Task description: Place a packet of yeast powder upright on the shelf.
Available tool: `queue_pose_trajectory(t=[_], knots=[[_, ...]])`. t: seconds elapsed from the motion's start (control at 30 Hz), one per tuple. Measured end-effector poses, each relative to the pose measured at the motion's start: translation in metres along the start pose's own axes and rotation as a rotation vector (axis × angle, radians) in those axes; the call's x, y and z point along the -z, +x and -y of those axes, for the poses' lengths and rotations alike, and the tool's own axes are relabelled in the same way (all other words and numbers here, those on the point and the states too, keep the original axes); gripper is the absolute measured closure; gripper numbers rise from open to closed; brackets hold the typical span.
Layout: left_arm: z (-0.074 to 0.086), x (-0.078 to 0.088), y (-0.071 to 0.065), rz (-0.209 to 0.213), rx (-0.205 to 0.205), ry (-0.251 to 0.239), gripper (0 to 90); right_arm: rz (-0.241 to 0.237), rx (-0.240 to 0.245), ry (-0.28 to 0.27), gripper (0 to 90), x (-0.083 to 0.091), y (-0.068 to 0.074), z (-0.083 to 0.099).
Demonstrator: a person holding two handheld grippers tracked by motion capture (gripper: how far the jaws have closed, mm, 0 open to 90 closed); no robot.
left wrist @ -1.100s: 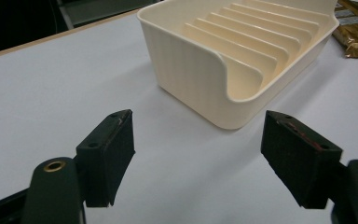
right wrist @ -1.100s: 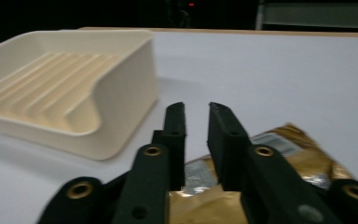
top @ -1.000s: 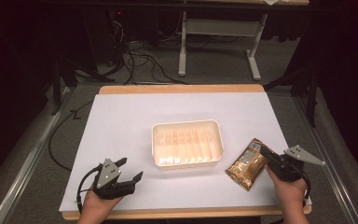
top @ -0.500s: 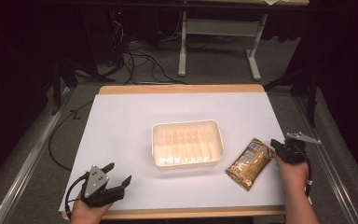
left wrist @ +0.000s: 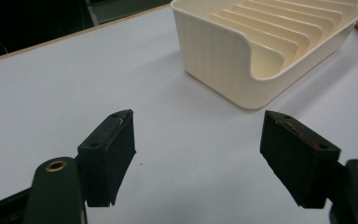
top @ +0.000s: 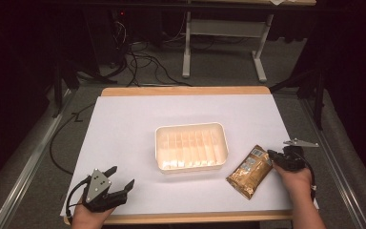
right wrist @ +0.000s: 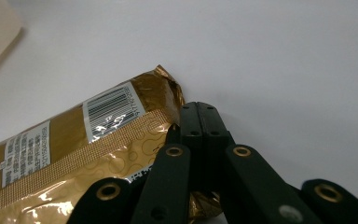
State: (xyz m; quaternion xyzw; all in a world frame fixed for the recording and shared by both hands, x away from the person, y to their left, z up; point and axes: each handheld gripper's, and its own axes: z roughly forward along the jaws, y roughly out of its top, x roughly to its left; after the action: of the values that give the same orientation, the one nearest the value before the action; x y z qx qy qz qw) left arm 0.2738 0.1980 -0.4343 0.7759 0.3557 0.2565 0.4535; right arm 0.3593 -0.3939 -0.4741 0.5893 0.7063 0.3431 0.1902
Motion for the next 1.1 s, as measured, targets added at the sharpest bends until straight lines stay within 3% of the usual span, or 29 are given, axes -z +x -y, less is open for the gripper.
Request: queue_pose_trajectory(t=[0.27,0.57,0.87,1.1], knots=[[-0.007,-0.010,-0.004,0.032,-0.024,-0.006,26.8,-0.037,0.035,0.023,90.0,0.013,0.016,0.013],[-0.015,-0.022,-0.009,0.068,-0.041,-0.020,26.8,-0.046,0.007,0.013,90.0,0.028,0.016,0.027],[-0.022,-0.031,-0.013,0.085,-0.048,-0.040,26.8,-0.026,-0.006,0.022,90.0,0.041,0.014,0.040],[-0.026,-0.037,-0.015,0.103,-0.055,-0.040,26.9,-0.021,-0.052,-0.026,85.0,0.055,0.011,0.046]])
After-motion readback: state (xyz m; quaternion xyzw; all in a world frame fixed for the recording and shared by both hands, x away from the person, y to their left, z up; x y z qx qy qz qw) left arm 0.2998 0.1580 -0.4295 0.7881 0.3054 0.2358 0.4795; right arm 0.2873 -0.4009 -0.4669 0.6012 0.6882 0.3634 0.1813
